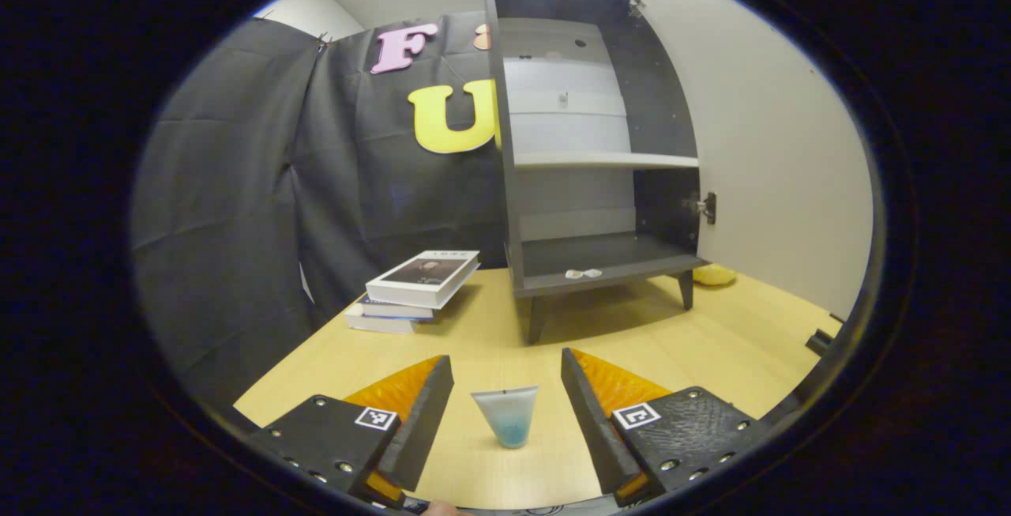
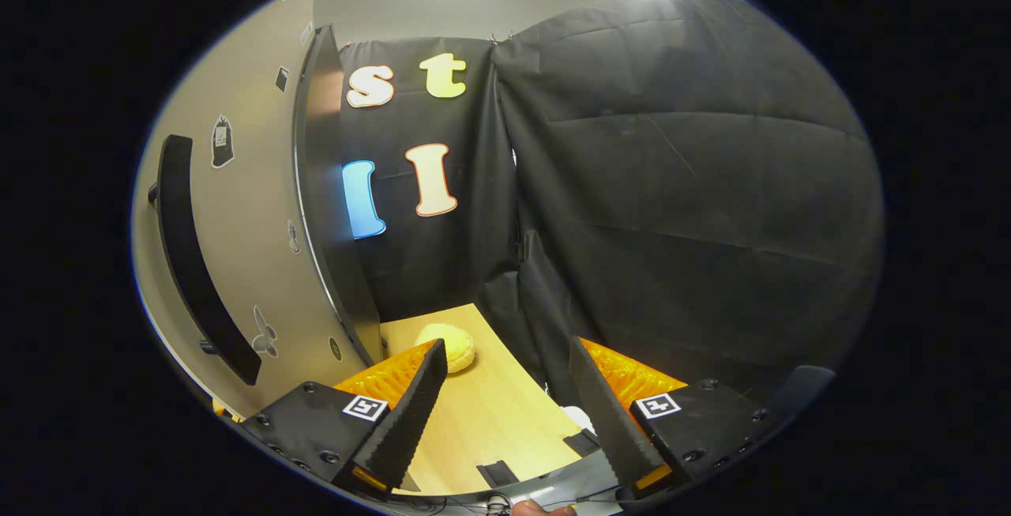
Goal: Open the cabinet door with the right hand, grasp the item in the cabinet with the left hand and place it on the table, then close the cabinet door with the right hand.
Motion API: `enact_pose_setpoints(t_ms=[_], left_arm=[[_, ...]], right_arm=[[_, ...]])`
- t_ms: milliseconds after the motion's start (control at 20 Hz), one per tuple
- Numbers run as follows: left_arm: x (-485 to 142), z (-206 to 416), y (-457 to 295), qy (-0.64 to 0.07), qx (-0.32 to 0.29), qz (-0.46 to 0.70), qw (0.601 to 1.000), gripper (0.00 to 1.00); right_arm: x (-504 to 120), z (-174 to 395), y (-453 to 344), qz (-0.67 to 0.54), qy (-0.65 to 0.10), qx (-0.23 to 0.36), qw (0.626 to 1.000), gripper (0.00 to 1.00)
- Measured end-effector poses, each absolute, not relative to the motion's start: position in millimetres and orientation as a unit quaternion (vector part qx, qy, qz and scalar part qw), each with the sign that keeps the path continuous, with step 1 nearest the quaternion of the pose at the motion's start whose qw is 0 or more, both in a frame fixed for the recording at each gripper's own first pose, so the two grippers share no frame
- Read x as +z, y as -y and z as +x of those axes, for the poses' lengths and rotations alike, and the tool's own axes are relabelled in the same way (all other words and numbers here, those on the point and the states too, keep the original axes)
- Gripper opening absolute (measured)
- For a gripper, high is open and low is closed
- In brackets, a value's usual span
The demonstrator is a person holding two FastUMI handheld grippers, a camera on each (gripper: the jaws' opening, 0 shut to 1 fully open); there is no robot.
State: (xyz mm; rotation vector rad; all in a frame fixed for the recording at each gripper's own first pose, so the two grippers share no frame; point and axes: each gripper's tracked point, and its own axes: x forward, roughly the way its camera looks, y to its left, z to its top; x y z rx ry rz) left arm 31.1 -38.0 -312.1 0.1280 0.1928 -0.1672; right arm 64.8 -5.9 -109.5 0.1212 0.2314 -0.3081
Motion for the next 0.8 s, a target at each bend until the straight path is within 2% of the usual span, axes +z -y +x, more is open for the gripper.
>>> enact_pose_setpoints(t_ms=[200, 250, 300, 350, 500, 700, 800], left_arm=[[-251, 8, 36, -0.085, -0.08, 0.07, 0.991, 0.84], [-235, 2, 35, -0.083, -0.075, 0.068, 0.991, 0.83], [-217, -5, 32, -0.082, -0.068, 0.064, 0.992, 0.83], [-199, -10, 30, -0.081, -0.061, 0.061, 0.993, 0.83], [-136, -28, 19, -0.067, -0.027, 0.066, 0.995, 0.84], [-77, -46, 24, -0.059, -0.008, 0.026, 0.998, 0.84], [-63, -44, 13, -0.07, 0.026, 0.002, 0.997, 0.83]], right_arm=[[-116, 72, 6, 0.086, -0.096, -0.156, 0.979, 0.98], [-119, 77, 6, 0.095, -0.098, -0.149, 0.979, 0.93], [-119, 81, 6, 0.099, -0.1, -0.14, 0.98, 0.93], [-117, 85, 10, 0.098, -0.099, -0.133, 0.981, 0.98], [-101, 93, 31, 0.083, -0.09, -0.129, 0.984, 1.0], [-71, 97, 32, 0.059, -0.063, -0.107, 0.991, 0.98], [-64, 100, 25, 0.041, -0.061, -0.086, 0.994, 0.98]])
